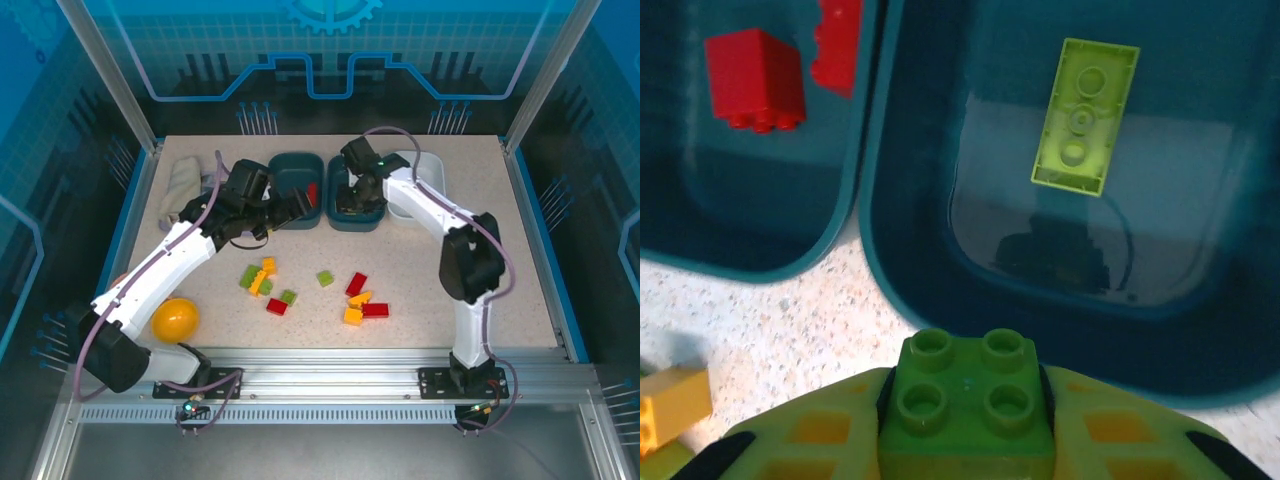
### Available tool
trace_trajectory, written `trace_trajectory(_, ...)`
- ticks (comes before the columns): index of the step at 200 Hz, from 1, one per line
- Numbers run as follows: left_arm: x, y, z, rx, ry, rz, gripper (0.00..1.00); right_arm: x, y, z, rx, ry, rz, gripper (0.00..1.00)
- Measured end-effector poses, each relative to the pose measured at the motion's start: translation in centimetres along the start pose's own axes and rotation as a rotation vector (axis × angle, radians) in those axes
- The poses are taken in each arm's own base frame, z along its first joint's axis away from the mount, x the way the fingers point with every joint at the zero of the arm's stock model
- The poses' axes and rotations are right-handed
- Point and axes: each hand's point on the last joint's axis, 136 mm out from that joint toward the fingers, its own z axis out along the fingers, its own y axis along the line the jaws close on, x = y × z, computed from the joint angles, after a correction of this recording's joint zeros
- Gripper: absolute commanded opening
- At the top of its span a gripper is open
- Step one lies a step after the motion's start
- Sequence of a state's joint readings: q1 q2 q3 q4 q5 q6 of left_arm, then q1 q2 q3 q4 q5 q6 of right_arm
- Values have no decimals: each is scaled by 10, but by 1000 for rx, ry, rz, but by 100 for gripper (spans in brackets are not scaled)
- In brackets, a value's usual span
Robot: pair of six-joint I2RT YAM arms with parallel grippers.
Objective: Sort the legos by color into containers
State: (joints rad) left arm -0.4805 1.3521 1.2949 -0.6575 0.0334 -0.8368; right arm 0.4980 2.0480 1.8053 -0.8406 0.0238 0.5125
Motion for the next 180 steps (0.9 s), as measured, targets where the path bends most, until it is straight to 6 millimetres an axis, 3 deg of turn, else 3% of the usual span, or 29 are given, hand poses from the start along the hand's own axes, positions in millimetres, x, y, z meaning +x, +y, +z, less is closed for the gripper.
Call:
trace_trajectory(24, 1, 1, 0, -3, 2, 0, 88, -6, -6, 32, -22, 66, 42, 30)
trace_trajectory(53, 4, 4, -5, 0, -1, -3, 88, -17, -6, 53, -60, 104, 80, 31)
trace_trajectory(112, 11, 14, -6, -18, 13, -8, 88, -20, -6, 77, -128, 162, 169, 33)
trace_trajectory(150, 11, 14, -6, -18, 12, -24, 88, -17, -8, 87, -122, 191, 195, 48)
trace_trajectory(180, 12, 15, -9, -15, 10, -29, 88, -16, -10, 87, -108, 195, 203, 52)
